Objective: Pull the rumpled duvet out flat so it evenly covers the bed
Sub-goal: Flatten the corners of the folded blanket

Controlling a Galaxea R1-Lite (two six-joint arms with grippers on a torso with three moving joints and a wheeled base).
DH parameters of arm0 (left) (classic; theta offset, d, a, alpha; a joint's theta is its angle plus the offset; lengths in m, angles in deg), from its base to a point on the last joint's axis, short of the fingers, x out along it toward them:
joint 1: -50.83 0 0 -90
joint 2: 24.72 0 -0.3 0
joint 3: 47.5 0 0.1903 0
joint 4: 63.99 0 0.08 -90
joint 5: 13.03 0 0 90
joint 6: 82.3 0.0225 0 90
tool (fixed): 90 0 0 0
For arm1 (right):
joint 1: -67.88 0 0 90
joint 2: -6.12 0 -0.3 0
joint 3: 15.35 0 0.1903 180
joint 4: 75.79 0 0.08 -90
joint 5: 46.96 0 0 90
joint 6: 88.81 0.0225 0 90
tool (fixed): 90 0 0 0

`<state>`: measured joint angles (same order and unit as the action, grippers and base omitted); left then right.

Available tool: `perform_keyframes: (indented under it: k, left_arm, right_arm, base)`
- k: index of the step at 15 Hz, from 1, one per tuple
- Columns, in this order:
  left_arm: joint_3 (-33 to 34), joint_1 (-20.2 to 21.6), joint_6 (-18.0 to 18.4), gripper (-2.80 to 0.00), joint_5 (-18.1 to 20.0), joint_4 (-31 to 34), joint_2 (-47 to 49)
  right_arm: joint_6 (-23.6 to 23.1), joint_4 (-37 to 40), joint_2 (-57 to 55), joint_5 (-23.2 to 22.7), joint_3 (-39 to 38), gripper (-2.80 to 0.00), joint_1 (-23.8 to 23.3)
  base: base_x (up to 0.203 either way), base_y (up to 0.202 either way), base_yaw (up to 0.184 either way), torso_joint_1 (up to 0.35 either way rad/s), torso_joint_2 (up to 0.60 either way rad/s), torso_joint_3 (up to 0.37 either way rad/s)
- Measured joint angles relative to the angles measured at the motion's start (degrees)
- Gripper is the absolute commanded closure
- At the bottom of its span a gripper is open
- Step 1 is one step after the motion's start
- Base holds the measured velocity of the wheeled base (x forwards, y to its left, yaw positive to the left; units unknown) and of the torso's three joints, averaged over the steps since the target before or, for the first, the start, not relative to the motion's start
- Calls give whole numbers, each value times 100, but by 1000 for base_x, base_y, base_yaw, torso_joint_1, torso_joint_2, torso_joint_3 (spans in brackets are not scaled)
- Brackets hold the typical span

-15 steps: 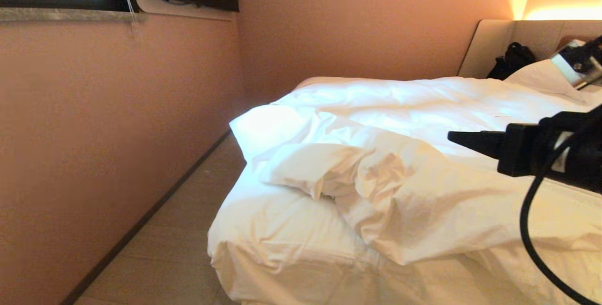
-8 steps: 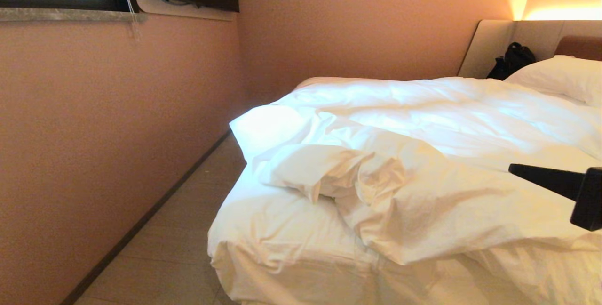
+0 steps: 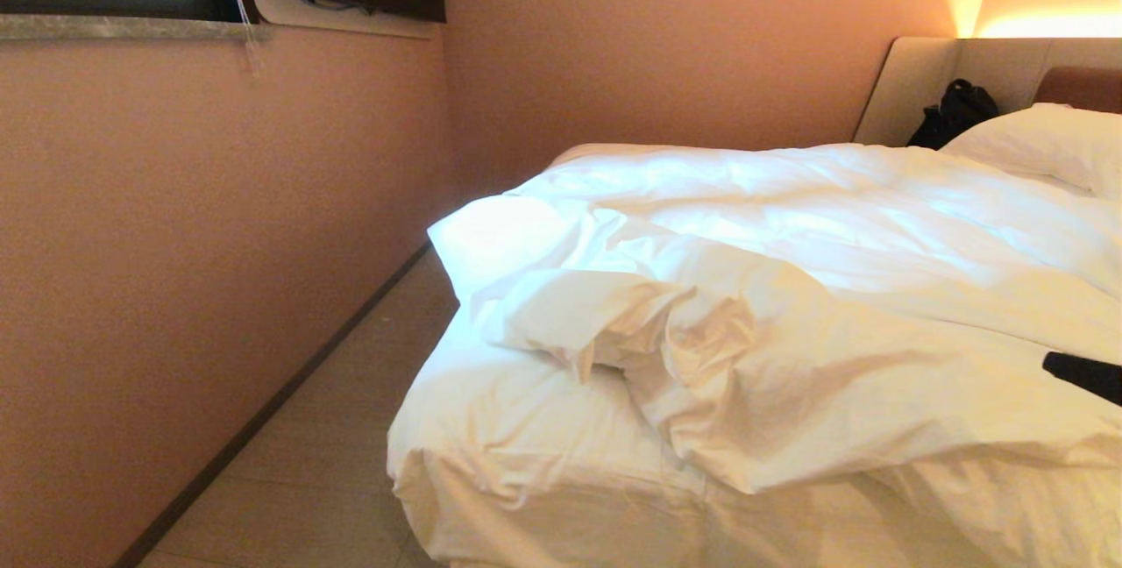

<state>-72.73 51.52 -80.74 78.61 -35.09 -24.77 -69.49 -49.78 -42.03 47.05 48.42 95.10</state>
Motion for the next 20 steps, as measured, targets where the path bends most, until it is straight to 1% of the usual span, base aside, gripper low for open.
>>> perform_keyframes:
  k: [3,4,7,11,13,14,18,20]
  left_arm:
    - [0,0,-2,0,0,2,0]
    - [0,0,-2,0,0,3,0]
    - [0,0,-5,0,0,0,0]
    - [0,0,0,0,0,0,0]
    - [0,0,-1,0,1,2,0]
    - [0,0,0,0,2,-2,0]
    - [0,0,1,0,0,6,0]
    - [0,0,-2,0,2,2,0]
  right_arm:
    - [-52,-30,368,357,8,0,-33]
    - [-88,-34,434,534,25,0,-142]
    - [-326,-41,563,1064,50,0,-580]
    - [-721,22,929,1617,-26,0,-1374]
    - [-876,41,1161,1771,-89,0,-1825]
    - [-922,55,1275,1796,-120,0,-1965]
    - [-1087,62,1897,1814,-260,0,-2171]
    - [-1161,60,2163,1809,-374,0,-2481]
  base:
    - [0,0,0,0,0,0]
    - [0,0,0,0,0,0]
    - [0,0,0,0,0,0]
    - [0,0,0,0,0,0]
    - [0,0,0,0,0,0]
    - [0,0,0,0,0,0]
    - [0,0,0,0,0,0]
    - [0,0,0,0,0,0]
